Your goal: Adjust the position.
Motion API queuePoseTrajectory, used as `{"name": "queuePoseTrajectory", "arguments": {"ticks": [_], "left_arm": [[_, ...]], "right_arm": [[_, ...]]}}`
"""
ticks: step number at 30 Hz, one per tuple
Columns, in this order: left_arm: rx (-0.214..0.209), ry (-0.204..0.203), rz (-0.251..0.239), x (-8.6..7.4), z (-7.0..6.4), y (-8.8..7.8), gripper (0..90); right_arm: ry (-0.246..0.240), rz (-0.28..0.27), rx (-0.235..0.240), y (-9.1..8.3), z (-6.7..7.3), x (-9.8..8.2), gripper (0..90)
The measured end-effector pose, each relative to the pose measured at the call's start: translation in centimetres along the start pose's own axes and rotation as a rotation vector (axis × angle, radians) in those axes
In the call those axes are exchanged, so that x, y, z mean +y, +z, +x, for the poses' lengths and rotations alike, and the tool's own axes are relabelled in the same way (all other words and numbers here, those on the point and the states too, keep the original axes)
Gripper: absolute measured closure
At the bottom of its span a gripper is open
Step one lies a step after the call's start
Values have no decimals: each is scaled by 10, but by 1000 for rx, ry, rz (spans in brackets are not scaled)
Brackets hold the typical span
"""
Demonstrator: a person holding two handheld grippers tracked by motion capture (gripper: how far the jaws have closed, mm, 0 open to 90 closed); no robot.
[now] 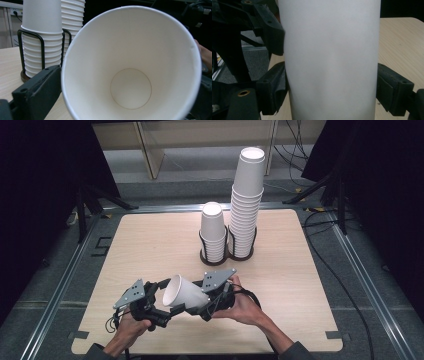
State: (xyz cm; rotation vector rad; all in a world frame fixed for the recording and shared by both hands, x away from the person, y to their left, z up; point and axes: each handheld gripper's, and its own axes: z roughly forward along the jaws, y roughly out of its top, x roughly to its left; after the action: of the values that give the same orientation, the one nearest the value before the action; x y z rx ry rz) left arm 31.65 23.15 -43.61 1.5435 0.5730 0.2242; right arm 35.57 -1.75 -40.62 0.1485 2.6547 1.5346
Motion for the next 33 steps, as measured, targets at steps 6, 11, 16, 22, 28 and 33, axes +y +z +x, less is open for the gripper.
{"name": "queuePoseTrajectory", "arguments": {"ticks": [6, 11, 16, 22, 28, 33], "left_arm": [[-9, 16, -5, 1, -2, -1, 27], [-32, 14, -10, 5, -1, -2, 83], [-3, 72, 30, 5, -3, -2, 98], [18, 113, 84, 6, -5, 0, 101], [1, 152, 135, 4, -9, 4, 100], [-15, 141, 137, 2, -8, 5, 89]], "right_arm": [[-3, -11, 20, 6, 1, -2, 202], [11, -3, 28, 9, 1, -5, 197], [6, 27, -6, 9, 1, -6, 171], [-19, 86, -36, 9, 6, -2, 158], [-33, 117, -29, 15, 10, -2, 172], [-36, 128, -17, 17, 11, -2, 190]]}}
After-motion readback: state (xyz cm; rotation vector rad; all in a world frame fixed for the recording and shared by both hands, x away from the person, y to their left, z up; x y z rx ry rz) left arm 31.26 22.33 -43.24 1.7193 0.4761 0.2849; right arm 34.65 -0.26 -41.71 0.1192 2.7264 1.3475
